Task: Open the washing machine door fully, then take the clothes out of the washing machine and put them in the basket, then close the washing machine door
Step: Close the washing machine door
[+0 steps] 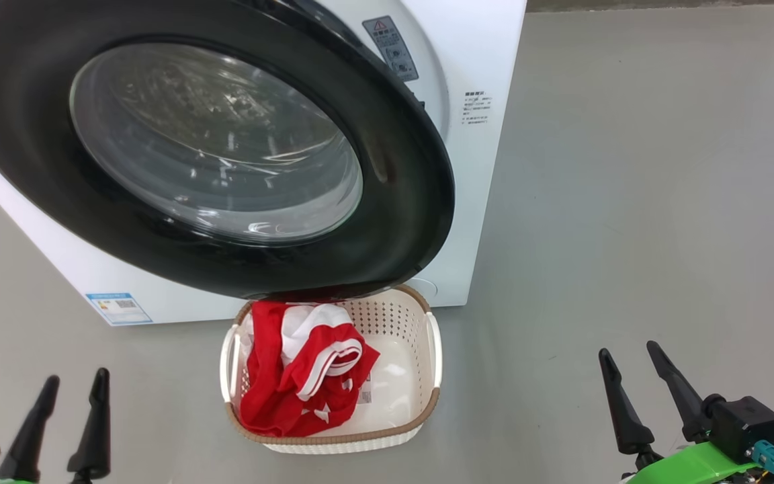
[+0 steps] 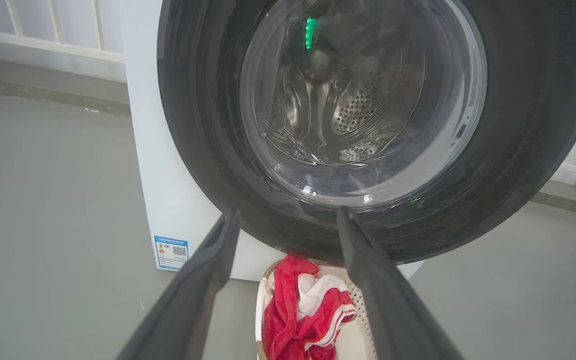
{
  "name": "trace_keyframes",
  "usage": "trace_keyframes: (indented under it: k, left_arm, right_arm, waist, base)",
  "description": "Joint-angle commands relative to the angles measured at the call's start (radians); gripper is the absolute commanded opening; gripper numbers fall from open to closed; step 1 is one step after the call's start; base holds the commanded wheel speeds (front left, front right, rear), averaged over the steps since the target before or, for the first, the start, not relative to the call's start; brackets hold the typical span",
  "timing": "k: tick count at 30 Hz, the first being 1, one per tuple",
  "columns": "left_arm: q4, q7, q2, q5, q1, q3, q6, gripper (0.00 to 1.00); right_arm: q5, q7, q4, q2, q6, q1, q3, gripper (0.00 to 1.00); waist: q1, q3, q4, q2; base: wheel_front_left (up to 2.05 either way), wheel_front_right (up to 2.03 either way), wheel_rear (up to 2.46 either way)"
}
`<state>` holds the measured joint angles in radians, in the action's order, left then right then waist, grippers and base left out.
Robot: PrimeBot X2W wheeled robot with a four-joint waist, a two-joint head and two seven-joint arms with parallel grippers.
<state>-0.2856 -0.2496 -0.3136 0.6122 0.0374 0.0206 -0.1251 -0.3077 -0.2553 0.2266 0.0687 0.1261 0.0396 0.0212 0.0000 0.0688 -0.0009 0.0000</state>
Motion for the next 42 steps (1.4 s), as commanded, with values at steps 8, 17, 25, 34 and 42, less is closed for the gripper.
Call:
trace_keyframes:
  k: [8, 17, 25, 34, 42]
  left_arm:
    - [0.062, -0.012, 0.022, -0.110, -0.009, 0.093, -0.006, 1.00]
    - [0.047, -0.012, 0.055, -0.156, -0.026, 0.088, -0.006, 1.00]
    - [0.051, -0.012, 0.058, -0.170, -0.022, 0.086, -0.006, 1.00]
    - [0.053, -0.012, 0.066, -0.176, -0.019, 0.067, -0.006, 1.00]
    - [0.052, -0.012, 0.075, -0.187, -0.001, 0.037, -0.006, 1.00]
  right_arm:
    - [-0.008, -0.006, -0.032, 0.016, 0.005, -0.005, 0.016, 1.00]
    - [-0.008, -0.006, -0.022, 0.012, 0.005, -0.003, 0.017, 1.00]
    - [-0.003, -0.006, -0.024, 0.015, 0.005, -0.014, 0.016, 1.00]
    - [-0.007, -0.006, -0.044, 0.018, 0.005, -0.051, 0.034, 0.00]
    - [-0.011, -0.006, -0.032, 0.027, 0.005, -0.146, 0.096, 0.00]
  waist:
    - [0.0000, -0.004, 0.005, 0.0000]
    - [0.0000, -0.003, 0.008, 0.0000]
    - [0.0000, -0.001, 0.013, 0.0000]
    - [0.0000, 0.002, 0.029, 0.0000]
    - [0.0000, 0.009, 0.077, 0.0000]
  base:
    - [0.00, 0.00, 0.00]
    - [0.00, 0.00, 0.00]
    - [0.00, 0.00, 0.00]
    - [0.00, 0.00, 0.00]
    - [0.00, 0.00, 0.00]
